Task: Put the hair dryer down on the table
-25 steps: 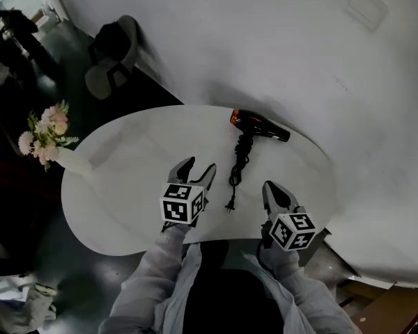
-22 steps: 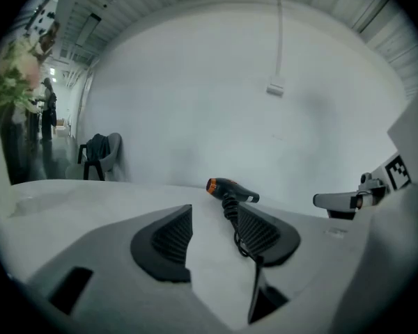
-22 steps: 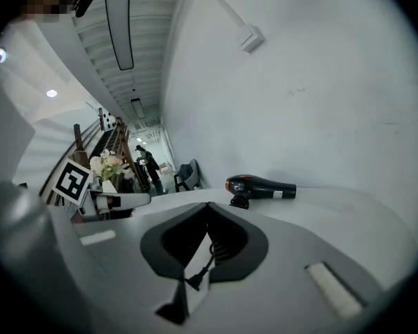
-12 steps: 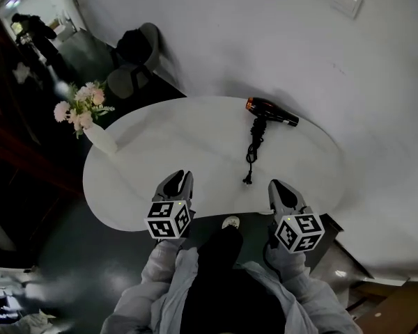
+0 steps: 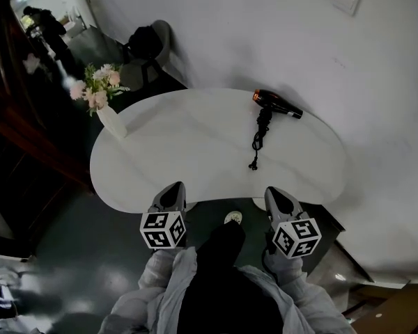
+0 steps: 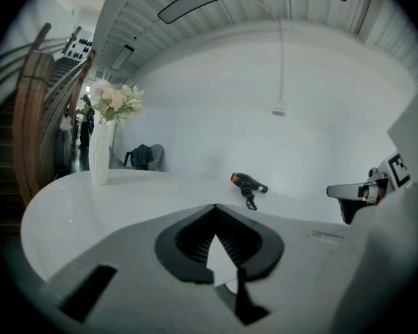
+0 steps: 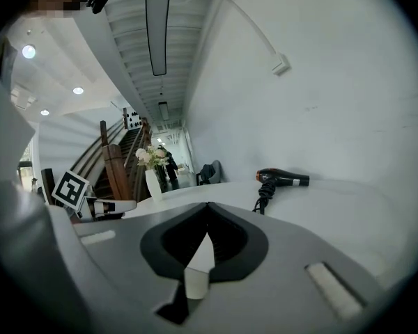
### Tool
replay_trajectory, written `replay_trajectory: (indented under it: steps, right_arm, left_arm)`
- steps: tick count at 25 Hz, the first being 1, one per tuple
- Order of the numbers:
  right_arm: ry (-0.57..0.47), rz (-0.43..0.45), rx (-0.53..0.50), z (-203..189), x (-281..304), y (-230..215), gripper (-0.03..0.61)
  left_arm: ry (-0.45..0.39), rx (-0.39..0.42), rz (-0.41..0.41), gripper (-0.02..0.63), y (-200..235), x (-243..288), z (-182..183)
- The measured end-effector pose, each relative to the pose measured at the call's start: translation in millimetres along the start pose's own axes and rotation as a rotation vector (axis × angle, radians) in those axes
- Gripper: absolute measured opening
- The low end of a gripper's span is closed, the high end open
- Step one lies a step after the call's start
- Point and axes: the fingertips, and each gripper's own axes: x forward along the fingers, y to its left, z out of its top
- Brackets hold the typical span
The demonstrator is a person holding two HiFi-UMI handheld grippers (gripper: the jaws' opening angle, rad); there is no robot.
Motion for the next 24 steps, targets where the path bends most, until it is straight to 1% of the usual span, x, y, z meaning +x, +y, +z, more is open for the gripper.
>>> replay_trajectory:
  steps: [4,8,12,17,24]
  right_arm:
    - [0.002,-0.006,0.009,-10,-11,3,0.012]
    - [0.001,0.003,-0.007,-10,-12,8,0.012]
    - [0.006,0.024,-0.025,-7,-7,13,0.012]
    - [0.023,0.048,-0.029,-7,1,15,0.012]
    - [0.043,0.066,-0.026,-12,11,16,0.012]
  left_arm:
    - [0.0,-0.005,-0.004,0.0,-3,-16,-10]
    - [-0.017,-0.015,-0.006,0.0,-5,-26,-12]
    - [-0.028,0.0,-0.007,0.0,-9,-25,-9]
    - [-0.036,-0.015,0.0,0.0,-10,-23,-6]
    - [-0.021,-0.029,0.002,0.0,-7,-17,-14]
